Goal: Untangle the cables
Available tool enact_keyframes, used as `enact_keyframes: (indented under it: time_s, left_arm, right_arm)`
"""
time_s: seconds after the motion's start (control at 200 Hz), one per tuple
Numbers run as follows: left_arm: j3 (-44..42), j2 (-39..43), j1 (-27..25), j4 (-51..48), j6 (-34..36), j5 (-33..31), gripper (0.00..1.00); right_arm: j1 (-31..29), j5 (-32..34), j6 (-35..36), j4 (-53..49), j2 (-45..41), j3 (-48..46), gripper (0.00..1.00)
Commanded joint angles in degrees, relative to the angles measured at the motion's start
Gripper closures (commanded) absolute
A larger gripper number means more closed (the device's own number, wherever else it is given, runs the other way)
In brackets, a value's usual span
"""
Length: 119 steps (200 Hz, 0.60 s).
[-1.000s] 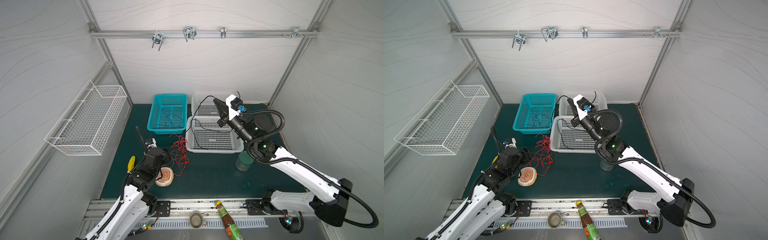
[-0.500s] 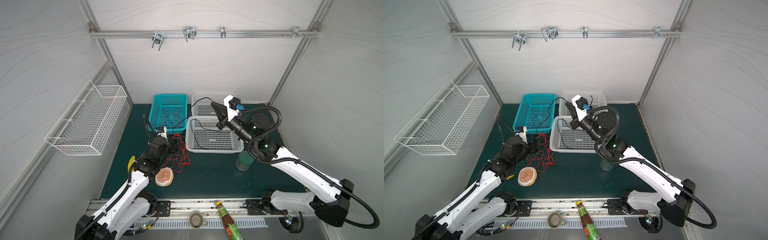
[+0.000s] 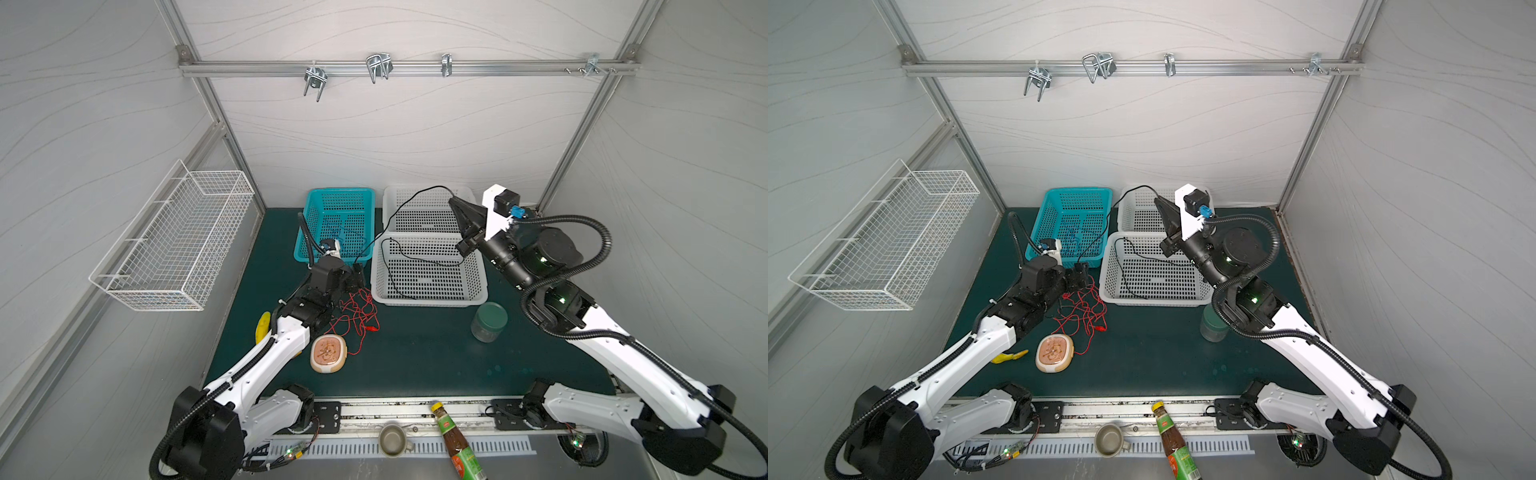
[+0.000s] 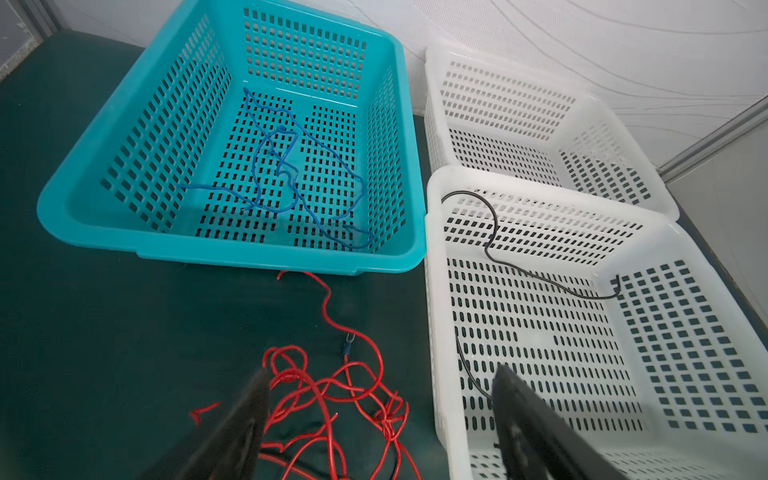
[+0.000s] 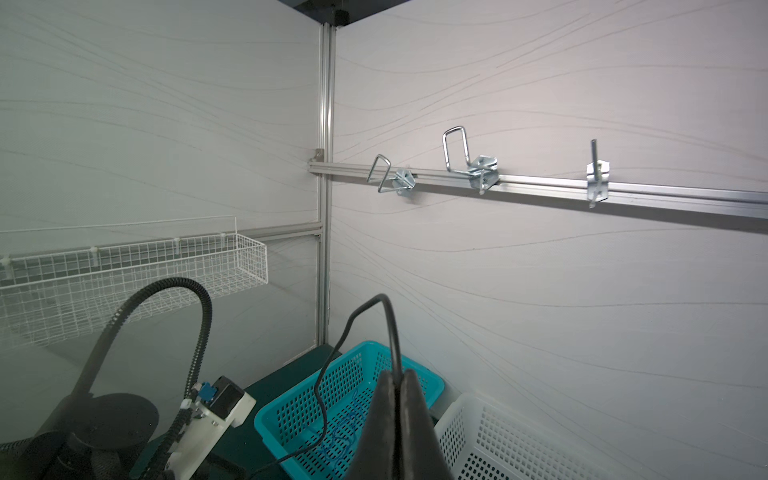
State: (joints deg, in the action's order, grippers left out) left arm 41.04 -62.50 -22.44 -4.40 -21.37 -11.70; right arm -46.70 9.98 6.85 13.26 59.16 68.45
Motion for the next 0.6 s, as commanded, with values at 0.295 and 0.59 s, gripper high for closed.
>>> enact_keyframes:
  time_s: [0.295,0.59]
  left_arm:
    - [1.8,-1.8,-0.2,2.4,-1.9,4.8,0.17]
    - [1.9,-3.8,-0.2,2.6,-2.9,8.6,0.19]
  right_arm:
    - [8.0,5.5,-1.5,-0.5,-0.1,-3.1,1.00]
    - [10.6,7.1,-3.7,-1.0,5.4,-5.5,1.00]
